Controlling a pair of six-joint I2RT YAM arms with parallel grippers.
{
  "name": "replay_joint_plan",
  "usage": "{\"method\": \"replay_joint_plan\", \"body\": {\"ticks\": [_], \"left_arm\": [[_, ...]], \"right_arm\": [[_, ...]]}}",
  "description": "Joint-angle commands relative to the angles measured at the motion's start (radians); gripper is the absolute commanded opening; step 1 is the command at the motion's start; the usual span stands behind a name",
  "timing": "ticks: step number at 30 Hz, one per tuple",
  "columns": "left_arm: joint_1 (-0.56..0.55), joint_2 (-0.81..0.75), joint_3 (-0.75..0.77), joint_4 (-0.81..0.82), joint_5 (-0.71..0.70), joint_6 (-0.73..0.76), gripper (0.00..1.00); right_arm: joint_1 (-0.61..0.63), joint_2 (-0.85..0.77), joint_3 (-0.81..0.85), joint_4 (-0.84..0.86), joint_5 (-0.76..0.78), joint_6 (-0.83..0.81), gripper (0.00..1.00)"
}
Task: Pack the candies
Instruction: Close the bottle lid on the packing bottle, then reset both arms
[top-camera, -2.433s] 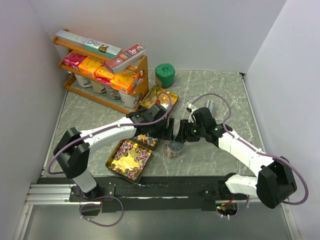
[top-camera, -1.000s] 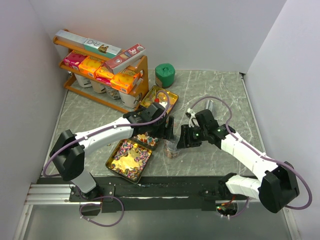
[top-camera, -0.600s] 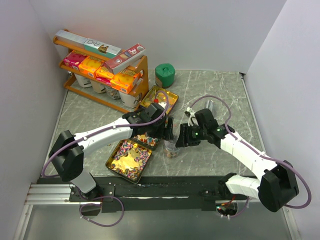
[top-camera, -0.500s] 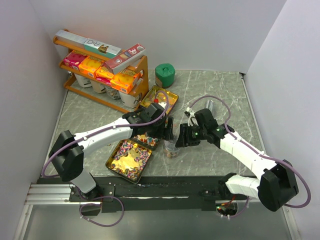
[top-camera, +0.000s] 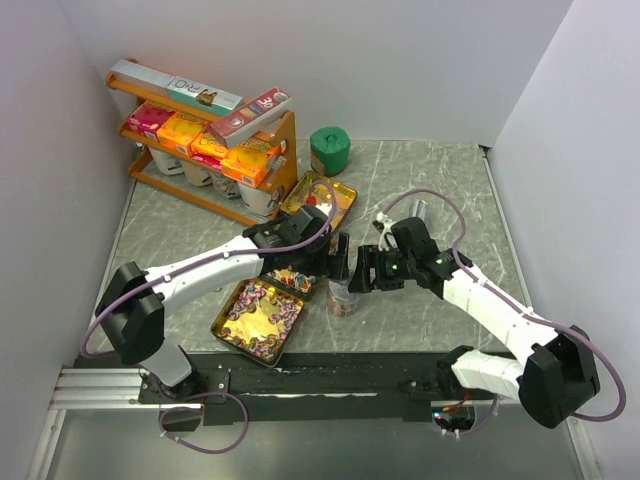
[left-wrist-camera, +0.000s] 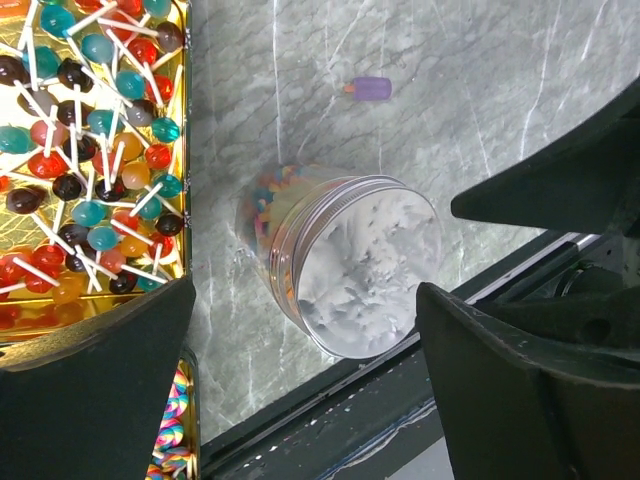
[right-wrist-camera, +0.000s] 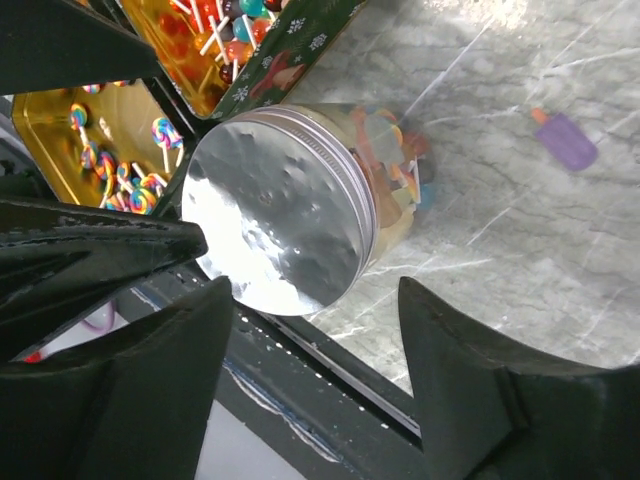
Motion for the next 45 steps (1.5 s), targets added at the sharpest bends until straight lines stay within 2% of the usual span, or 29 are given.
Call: {"method": "replay_joint_plan", "body": {"ticks": [1, 2, 3, 4, 5, 12, 15, 18, 19, 21, 24, 27, 33, 45], "left_arm": [[-0.006, -0.059, 0.031, 0.009, -0.022, 0.009, 0.97], [-0.004, -0.065, 0.033, 0.003, -0.024, 0.012, 0.97], [-0.004, -0.071, 0.034, -0.002, -0.059, 0.014, 0.97], [-0.004, -0.08, 0.033, -0.005, -0.07, 0.02, 0.96], [-0.004, -0.089, 0.027, -0.004, -0.08, 0.021, 0.96], [-0.004, -0.287, -0.123, 0.074, -0.283, -0.002, 0.96], [-0.004, -0.37, -0.177, 0.099, -0.442, -0.014, 0.96], [-0.001, -0.419, -0.214, 0.114, -0.612, -0.016, 0.96], [0.011, -0.424, -0.214, 0.114, -0.669, -0.008, 0.96], [0.034, -0.41, -0.19, 0.084, -0.706, 0.013, 0.96], [0.111, -0.37, -0.145, 0.055, -0.713, 0.038, 0.96], [0.178, -0.358, -0.142, 0.076, -0.684, 0.073, 0.96], [0.249, -0.404, -0.214, 0.239, -0.532, 0.15, 0.96], [0.269, -0.384, -0.265, 0.341, -0.564, 0.155, 0.97]], "right_arm": [[0.004, -0.037, 0.052, -0.008, 0.044, -0.002, 0.8], [0.004, -0.043, 0.054, -0.013, 0.062, -0.001, 0.83], [0.004, -0.052, 0.055, -0.019, 0.074, 0.001, 0.93], [0.003, -0.075, 0.057, -0.022, 0.09, 0.007, 0.98], [0.003, -0.089, 0.057, -0.024, 0.103, 0.007, 0.99], [-0.007, -0.259, -0.009, 0.03, 0.267, 0.01, 1.0], [-0.025, -0.33, -0.032, 0.027, 0.386, 0.027, 1.0], [-0.054, -0.377, -0.031, -0.029, 0.58, 0.056, 1.0], [-0.063, -0.397, -0.02, -0.052, 0.705, 0.092, 0.99], [-0.079, -0.434, -0.017, -0.108, 0.829, 0.152, 0.99], [-0.093, -0.544, -0.061, -0.021, 0.936, 0.133, 0.99], [-0.117, -0.601, -0.09, 0.045, 0.96, 0.059, 0.99], [-0.215, -0.473, -0.032, 0.022, 0.879, 0.068, 0.99], [-0.315, -0.39, -0.017, 0.118, 0.768, 0.054, 0.99]]}}
